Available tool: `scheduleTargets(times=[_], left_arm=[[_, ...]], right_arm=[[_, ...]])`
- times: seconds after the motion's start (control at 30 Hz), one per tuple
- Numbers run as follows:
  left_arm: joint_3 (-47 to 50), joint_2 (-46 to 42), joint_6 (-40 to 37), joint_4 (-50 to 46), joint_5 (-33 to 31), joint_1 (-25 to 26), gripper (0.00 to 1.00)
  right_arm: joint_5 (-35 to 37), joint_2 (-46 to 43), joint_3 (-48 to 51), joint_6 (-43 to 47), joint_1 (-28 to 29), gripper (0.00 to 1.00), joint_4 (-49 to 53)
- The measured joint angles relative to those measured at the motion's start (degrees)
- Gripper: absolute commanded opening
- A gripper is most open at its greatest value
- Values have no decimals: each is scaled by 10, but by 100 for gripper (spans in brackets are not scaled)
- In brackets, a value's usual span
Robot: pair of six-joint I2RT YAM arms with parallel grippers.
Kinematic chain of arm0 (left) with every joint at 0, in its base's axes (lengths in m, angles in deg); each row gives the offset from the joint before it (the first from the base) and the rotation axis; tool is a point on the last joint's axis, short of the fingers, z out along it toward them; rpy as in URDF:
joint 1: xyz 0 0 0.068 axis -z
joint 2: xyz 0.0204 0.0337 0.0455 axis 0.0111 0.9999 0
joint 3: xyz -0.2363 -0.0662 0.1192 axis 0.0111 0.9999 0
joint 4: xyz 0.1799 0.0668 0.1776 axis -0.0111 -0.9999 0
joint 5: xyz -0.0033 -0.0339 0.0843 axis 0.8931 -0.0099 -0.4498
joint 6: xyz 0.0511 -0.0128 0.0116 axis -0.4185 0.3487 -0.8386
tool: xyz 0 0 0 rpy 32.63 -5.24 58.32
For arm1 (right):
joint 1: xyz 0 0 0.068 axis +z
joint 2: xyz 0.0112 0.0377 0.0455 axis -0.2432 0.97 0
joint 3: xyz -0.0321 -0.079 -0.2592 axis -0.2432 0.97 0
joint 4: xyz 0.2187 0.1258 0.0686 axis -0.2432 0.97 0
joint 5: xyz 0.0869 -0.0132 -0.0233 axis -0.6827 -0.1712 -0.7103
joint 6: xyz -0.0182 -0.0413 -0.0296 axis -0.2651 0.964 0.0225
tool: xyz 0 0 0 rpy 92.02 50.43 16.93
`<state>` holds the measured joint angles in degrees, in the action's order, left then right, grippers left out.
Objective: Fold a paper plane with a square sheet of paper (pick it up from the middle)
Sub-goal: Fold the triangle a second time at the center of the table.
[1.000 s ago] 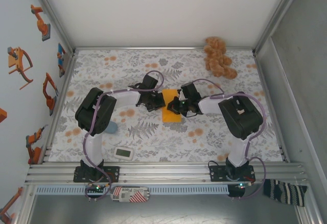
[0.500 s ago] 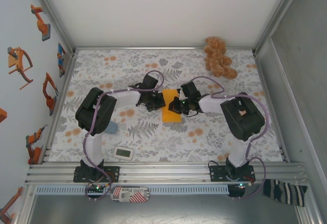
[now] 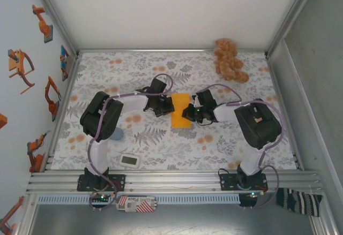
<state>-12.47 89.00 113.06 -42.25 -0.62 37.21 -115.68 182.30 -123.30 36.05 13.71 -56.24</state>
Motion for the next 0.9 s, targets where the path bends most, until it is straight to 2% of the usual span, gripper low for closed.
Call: scheduleTargets(times=[0.13, 0.3, 0.6, 0.9], left_arm=[[0, 0, 0, 0, 1, 0, 5], [-3, 1, -1, -2, 3, 0, 6], [-9, 4, 0, -10, 3, 0, 6], [-10, 5, 0, -14, 2, 0, 5]], right_arm=[[9, -31, 12, 1, -20, 0, 16], [6, -58, -4, 4, -19, 0, 22], [1, 2, -67, 5, 16, 0, 32], [28, 40, -73, -9, 14, 0, 42]])
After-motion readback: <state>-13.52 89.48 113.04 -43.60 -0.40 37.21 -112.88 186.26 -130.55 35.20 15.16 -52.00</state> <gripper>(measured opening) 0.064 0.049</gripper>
